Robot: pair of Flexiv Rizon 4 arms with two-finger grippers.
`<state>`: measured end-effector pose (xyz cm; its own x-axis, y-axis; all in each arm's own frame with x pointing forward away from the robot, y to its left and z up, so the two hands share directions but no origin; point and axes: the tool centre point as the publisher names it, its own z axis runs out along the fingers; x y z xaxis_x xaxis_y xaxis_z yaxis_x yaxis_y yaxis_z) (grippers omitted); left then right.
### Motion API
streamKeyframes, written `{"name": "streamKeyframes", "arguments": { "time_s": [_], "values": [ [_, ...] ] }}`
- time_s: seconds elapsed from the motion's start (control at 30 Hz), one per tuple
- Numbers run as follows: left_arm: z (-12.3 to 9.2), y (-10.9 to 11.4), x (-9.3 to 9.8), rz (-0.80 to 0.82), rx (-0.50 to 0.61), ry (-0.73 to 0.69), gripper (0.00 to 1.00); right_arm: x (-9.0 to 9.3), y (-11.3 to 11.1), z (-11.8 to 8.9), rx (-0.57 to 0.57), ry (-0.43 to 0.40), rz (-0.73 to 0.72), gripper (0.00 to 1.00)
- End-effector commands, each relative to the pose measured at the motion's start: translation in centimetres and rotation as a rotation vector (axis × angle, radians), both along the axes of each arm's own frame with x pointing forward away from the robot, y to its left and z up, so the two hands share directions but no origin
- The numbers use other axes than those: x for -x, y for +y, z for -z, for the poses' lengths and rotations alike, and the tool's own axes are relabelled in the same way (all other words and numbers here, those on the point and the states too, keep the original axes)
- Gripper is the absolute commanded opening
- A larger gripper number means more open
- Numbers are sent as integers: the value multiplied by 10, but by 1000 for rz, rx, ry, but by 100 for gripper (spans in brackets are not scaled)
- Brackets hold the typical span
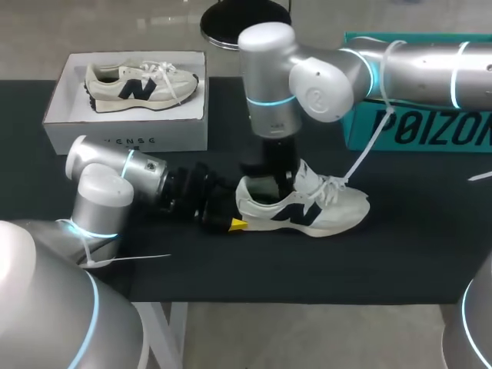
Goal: Take the shoe out of the shoebox, open the shoe tongue, remove and reinsert the insole, then place the shoe into the shoebox
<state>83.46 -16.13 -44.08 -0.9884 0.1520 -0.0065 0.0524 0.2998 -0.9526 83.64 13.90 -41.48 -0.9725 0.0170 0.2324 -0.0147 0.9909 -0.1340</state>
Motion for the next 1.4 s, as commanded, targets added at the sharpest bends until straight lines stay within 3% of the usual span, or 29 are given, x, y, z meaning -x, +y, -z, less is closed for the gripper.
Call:
{"name": "streamKeyframes", "arguments": {
  "time_s": [0.03, 0.3, 0.87, 1.4],
  "values": [
    [7, -2, 0, -1, -2, 0, 0, 14, 10, 29, 16, -2, 9, 0],
    [7, -2, 0, -1, -2, 0, 0, 14, 1, 3, 50, -31, 16, 0],
    [7, -2, 0, -1, -2, 0, 0, 8, -21, -19, 18, -64, 68, 0],
    [7, -2, 0, -1, -2, 0, 0, -5, -34, -55, -13, -89, 96, 0]
  ]
}}
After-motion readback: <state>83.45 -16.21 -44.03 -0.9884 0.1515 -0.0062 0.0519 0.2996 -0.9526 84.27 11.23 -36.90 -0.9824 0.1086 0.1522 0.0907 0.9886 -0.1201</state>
